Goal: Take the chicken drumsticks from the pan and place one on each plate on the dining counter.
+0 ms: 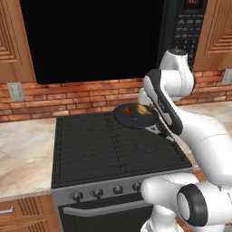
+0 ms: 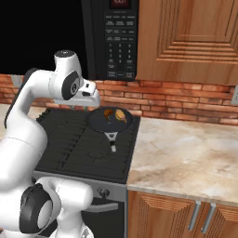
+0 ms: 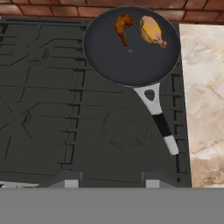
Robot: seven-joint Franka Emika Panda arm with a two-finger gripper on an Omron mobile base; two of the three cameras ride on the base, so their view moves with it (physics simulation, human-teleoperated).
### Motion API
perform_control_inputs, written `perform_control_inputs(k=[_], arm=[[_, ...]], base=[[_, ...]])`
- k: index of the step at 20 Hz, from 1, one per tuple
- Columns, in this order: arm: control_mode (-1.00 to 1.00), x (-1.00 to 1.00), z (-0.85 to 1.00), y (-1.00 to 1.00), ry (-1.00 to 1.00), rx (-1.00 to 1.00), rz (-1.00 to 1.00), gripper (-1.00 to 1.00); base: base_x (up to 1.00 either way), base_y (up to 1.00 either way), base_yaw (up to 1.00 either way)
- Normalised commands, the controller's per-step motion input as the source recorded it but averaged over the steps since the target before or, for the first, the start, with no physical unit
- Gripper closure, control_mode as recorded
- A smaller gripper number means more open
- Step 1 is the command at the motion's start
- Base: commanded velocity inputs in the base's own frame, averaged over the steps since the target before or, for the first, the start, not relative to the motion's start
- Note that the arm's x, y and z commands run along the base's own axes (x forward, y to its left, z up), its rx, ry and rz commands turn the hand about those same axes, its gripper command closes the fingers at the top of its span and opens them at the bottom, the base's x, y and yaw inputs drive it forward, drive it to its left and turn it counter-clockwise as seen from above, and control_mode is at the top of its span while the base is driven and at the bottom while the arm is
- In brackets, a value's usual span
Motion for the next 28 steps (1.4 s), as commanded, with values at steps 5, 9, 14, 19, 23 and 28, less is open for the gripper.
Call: perform_control_inputs(k=[5,9,14,19,23,28], arm=[[-1.0,0.0,-0.35,0.0,-0.03,-0.01,0.0,-1.0],[-1.0,0.0,-0.64,0.0,-0.2,-0.05,0.0,-1.0],[-1.0,0.16,-0.5,0.0,-0.18,-0.03,0.0,-1.0],[-1.0,0.42,-0.21,0.0,-0.15,0.0,-0.02,-1.0],[-1.0,0.71,-0.01,0.0,-0.04,0.02,-0.02,-1.0],[-1.0,0.77,-0.23,0.0,0.0,0.0,0.0,-1.0]], base=[[0.0,0.0,0.0],[0.0,0.0,0.0],[0.0,0.0,0.0],[0.0,0.0,0.0],[0.0,0.0,0.0],[0.0,0.0,0.0]])
